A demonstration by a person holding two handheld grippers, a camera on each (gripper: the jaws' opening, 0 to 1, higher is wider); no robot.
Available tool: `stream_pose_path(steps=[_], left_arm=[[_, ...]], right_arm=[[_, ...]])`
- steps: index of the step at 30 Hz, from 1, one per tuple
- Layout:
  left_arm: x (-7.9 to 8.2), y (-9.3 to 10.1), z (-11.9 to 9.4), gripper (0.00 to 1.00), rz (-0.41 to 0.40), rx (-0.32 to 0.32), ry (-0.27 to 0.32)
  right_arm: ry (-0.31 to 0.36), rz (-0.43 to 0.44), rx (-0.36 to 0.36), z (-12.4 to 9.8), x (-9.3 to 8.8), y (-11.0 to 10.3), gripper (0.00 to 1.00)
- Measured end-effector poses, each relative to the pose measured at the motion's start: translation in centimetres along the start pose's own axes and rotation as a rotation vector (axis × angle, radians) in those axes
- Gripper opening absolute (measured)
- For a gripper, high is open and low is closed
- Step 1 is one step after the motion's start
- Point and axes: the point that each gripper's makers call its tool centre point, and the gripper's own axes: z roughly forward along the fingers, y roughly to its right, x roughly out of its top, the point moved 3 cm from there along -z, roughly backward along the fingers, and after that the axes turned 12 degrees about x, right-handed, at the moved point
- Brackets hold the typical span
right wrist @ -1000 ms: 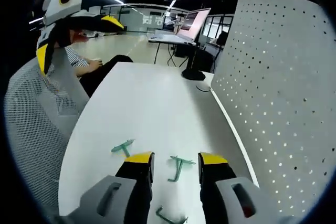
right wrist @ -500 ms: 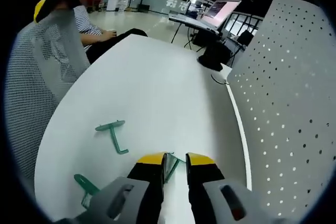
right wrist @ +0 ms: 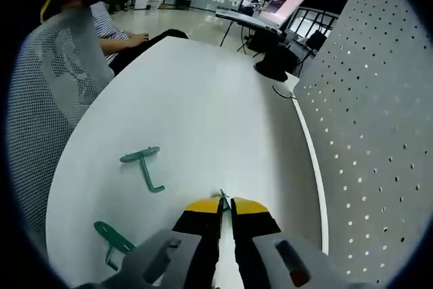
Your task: Insert the hook assembly into the mounting plate slot until the hook locks in place.
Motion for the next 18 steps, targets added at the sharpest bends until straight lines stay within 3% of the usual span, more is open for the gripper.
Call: stream_pose_path(steps=[5,11,18], left_arm=[[0.06,0.04,0.0,0.73,0.0,-0.002,0.002],[0.17,-0.05,-0.06,0.73,-0.003,0.005,0.007],[0.33,0.0,-0.1,0.73,-0.002,0.007,0.012]], right_arm=[[-0.001,-0.032,0.006,0.21,0.48,-0.08,0.03],[-0.053,-0.084,0.007,0.68,0.22,0.02,0.01],[-0.049,-0.032,0.012,-0.02,0.1,-0.02,0.0]])
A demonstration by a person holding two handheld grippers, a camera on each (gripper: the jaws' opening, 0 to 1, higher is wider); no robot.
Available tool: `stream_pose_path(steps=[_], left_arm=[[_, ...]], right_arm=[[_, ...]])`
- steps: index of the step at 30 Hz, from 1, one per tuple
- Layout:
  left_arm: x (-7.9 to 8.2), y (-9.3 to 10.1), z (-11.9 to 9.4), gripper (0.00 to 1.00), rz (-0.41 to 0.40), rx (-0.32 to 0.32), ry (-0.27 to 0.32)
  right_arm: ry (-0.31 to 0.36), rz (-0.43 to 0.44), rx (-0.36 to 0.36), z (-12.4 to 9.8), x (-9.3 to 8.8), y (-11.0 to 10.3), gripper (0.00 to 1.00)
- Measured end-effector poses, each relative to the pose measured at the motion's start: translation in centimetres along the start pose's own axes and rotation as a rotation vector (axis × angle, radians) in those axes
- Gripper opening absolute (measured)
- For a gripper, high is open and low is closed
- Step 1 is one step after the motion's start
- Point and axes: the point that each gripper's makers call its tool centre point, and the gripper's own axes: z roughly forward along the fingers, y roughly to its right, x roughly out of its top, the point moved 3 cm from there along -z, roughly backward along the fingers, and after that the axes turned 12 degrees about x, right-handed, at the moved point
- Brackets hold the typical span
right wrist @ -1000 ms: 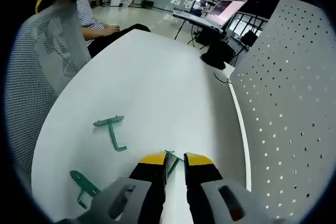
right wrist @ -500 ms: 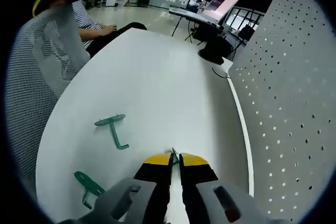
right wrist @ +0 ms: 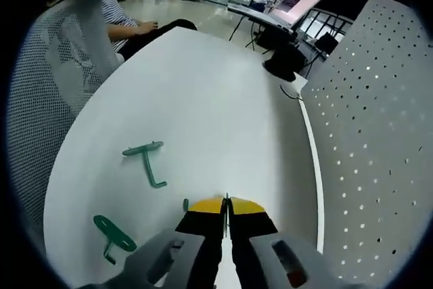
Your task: Insert the hook assembly into the mounting plate slot until the hook locks in place.
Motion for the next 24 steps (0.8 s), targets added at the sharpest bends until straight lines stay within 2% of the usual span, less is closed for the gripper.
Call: stream_pose_path(steps=[2,5,10,15,16,18,24], left_arm=[[0.0,0.0,0.0,0.72,0.0,0.0,-0.001],[0.0,0.1,0.0,0.72,0.002,-0.004,-0.003],[-0.1,0.3,0.0,0.72,0.007,-0.015,-0.007],[0.0,0.2,-0.1,0.7,-0.006,-0.019,0.002],[0.2,0.2,-0.2,0.7,-0.014,-0.017,0.009],[0.3,0.0,-0.2,0.69,-0.026,-0.012,0.018],[0.6,-0.3,-0.3,0.65,-0.05,-0.003,0.032]], right_arm=[[0.016,0.024,-0.018,-0.6,0.1,0.1,0.0],[0.086,0.096,-0.045,-1.8,0.8,0.1,0.0],[0.168,0.165,-0.082,-3.7,1.9,-0.3,0.0],[0.346,0.281,-0.103,-6.4,4.4,-0.9,0.0],[0.398,0.303,-0.105,-7.1,5.3,-1.2,0.0],[0.461,0.318,-0.106,-8.1,6.6,-1.7,0.0],[0.57,0.304,-0.137,-10.3,10.0,-2.9,0.0]])
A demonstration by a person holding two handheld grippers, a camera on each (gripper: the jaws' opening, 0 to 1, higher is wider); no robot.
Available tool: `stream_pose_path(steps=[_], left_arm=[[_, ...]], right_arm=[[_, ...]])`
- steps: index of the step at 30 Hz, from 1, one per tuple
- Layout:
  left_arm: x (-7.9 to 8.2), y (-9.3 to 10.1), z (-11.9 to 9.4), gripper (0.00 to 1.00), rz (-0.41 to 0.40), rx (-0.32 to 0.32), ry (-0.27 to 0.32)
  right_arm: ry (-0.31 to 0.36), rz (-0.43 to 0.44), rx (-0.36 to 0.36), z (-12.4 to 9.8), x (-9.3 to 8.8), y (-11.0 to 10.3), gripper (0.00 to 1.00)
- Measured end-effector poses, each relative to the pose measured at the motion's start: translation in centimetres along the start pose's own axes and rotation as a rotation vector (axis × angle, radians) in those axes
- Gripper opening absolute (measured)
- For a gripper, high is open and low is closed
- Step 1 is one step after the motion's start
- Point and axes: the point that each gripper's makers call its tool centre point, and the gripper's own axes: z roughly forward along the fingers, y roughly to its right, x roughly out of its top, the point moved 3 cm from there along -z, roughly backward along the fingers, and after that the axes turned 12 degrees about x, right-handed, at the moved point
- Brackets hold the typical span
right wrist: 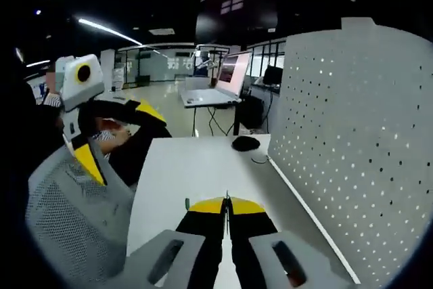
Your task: Insert the hook assembly into the mounting plate slot until the hook locks in place.
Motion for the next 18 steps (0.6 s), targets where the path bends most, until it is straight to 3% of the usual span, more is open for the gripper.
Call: stream_pose_path(steps=[7,11,18], left_arm=[[0.9,-0.2,-0.2,0.54,-0.024,0.001,0.001],[2.8,-0.6,-0.5,0.44,-0.163,0.044,0.054],[4.1,0.7,-0.7,0.34,-0.262,0.039,0.087]], right_arm=[[0.085,-0.015,-0.005,-0.2,2.9,-2.3,0.0],[0.125,-0.018,-0.007,-0.5,4.1,-3.1,0.0],[0.187,-0.014,-0.019,-1.5,5.8,-3.9,0.0]])
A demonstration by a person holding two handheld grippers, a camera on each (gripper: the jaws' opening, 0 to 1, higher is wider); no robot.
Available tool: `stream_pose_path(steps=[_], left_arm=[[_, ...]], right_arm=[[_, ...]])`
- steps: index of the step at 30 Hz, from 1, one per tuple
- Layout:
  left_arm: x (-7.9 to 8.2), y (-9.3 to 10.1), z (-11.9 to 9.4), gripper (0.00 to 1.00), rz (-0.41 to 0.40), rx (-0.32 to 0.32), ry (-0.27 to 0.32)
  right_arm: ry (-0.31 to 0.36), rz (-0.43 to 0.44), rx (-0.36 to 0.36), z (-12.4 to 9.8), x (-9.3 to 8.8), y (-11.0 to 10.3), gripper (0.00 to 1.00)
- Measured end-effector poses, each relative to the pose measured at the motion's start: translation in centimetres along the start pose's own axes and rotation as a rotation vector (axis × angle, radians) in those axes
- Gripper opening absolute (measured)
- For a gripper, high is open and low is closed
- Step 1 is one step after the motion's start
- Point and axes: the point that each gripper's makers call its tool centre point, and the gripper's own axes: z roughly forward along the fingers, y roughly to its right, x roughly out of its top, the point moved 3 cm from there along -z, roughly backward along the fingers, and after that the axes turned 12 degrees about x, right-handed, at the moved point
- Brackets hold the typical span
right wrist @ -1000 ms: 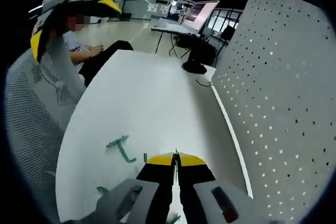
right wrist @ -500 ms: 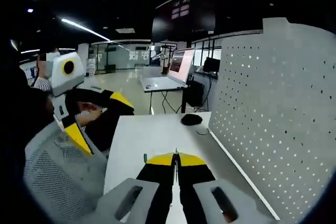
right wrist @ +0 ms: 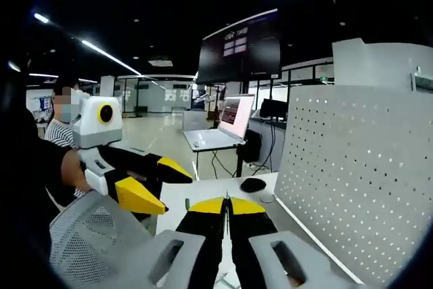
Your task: Insert the hook assembly into the mounting plate slot until the hook locks in place.
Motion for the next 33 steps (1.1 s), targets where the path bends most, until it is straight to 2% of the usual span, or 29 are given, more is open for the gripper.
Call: stream_pose_path(steps=[2,6,10,14,17,18,19,20,22,23,25,26,28,31,33], left_arm=[[0.2,0.6,0.1,0.32,-0.033,-0.011,0.016],[0.2,0.8,0.4,0.25,-0.081,-0.001,0.004],[0.8,0.8,0.3,0.14,-0.133,-0.002,0.031],[0.9,0.6,0.3,0.04,-0.148,0.004,0.036],[1.0,0.6,0.4,0.04,-0.152,0.004,0.035],[1.1,0.7,0.4,0.03,-0.139,0.011,0.038],[1.2,0.6,0.3,0.03,-0.071,0.026,0.033],[1.3,0.6,0.3,0.03,-0.052,0.036,0.036],[1.6,1.0,0.3,0.02,0.079,0.047,0.036],[1.8,1.2,0.2,0.02,0.171,0.07,0.038],[1.9,1.5,0.1,0.02,0.273,0.087,0.037],[1.9,1.6,0.2,0.02,0.292,0.096,0.036],[1.9,1.4,0.2,0.03,0.263,0.099,0.043],[2.0,1.1,0.4,0.03,0.268,0.122,0.067],[2.0,1.1,0.7,0.07,0.274,0.141,0.075]], right_arm=[[0.027,0.014,-0.007,-0.1,0.3,-0.1,0.0],[0.05,0.021,-0.004,-0.2,0.8,-0.3,0.0],[0.071,0.019,0.001,-0.4,1.2,-0.8,0.0],[0.077,0.016,0.012,-0.3,1.3,-1.1,0.0],[0.078,0.012,0.009,-0.4,1.4,-1.1,0.0],[0.079,0.013,0.009,-0.5,1.4,-1.1,0.0],[0.077,0.017,0.011,-0.5,1.4,-1.1,0.0],[0.077,0.018,0.012,-0.5,1.3,-1.1,0.0],[0.077,0.016,0.012,-0.6,1.4,-1.1,0.0],[0.076,0.017,0.013,-0.6,1.4,-1.1,0.0],[0.074,0.016,0.014,-0.7,1.4,-1.1,0.0],[0.073,0.017,0.015,-0.7,1.4,-1.1,0.0],[0.073,0.04,0.02,-0.8,1.4,-1.0,0.0],[0.073,0.055,0.013,-0.8,1.6,-0.9,0.0],[0.09,0.087,0.036,-0.5,1.9,-1.4,0.0]])
